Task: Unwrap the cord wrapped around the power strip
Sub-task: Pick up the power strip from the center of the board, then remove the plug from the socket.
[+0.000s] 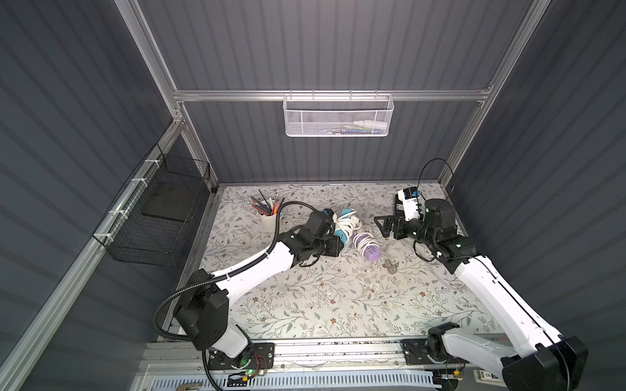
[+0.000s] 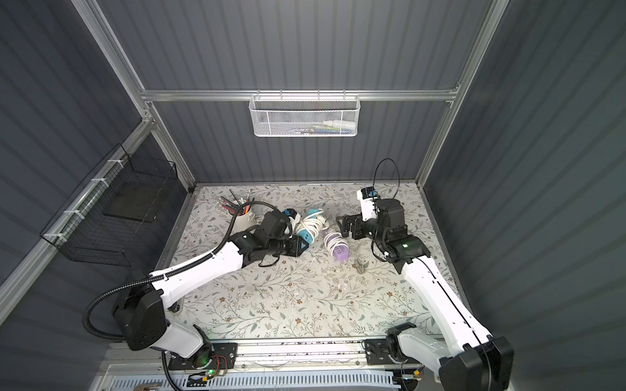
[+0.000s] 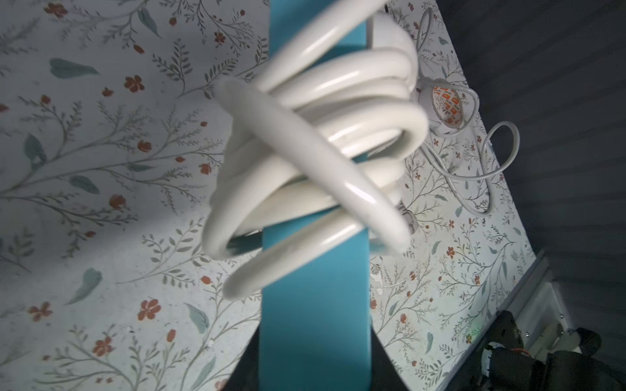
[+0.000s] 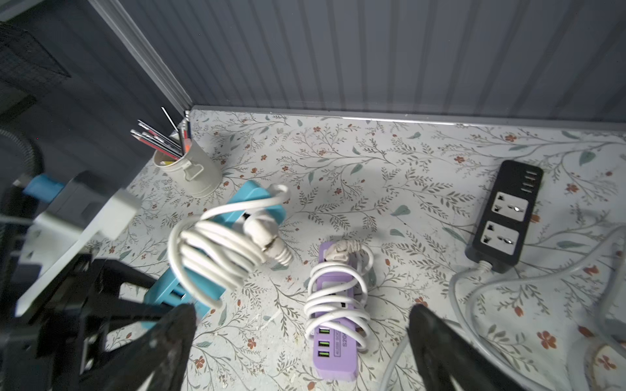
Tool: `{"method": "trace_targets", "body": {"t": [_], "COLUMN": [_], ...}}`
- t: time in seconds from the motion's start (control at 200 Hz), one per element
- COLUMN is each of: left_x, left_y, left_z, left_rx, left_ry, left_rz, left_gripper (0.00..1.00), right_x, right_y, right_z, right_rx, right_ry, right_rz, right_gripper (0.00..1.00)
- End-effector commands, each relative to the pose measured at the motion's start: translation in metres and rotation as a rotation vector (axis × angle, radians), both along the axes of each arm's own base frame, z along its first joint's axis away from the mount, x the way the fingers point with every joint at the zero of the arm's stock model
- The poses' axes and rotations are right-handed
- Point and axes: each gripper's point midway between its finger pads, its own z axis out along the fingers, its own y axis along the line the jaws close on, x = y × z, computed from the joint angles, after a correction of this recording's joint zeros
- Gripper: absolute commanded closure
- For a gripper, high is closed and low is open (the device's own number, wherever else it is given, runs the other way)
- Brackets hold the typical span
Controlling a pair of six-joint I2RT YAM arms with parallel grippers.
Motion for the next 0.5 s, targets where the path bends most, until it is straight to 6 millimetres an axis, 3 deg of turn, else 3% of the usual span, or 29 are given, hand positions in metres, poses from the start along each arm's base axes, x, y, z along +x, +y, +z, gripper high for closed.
{"method": "trace_targets", "body": {"t": [0.0, 0.115, 0.22, 0.37, 0.495], "left_x": [0.003, 0.016, 0.025, 0.031, 0.043], "left_y": [-0.003, -0.014, -0.012, 0.009, 0.032], "left_z": [0.029, 0.066, 0.090, 0.095, 0.100], "left_rx": [0.118, 0.101, 0.100, 0.106, 0.056], "left_ry": [-0.083, -0.157, -0.202, -0.206, -0.222], "left_rz": [-0.223, -0.335, -0.414, -0.503, -0.472], "left_gripper": [1.00, 1.00, 1.00, 1.00, 1.00], "right_x": [-0.008, -0.012, -0.015, -0.024, -0.025], "right_y": [0.011, 0.014, 0.014, 0.013, 0.013], "right_z": [0.019, 0.024, 0.030, 0.042, 0.041], "right_rx": [0.010, -0.006, -0.008, -0.004, -0.032], "right_ry": [-0.092, -0.123, -0.149, -0.214, -0.228], "right_rz": [0.073, 0.091, 0.096, 0.109, 0.111], "right_gripper": [0.01, 0.01, 0.01, 0.01, 0.01]}}
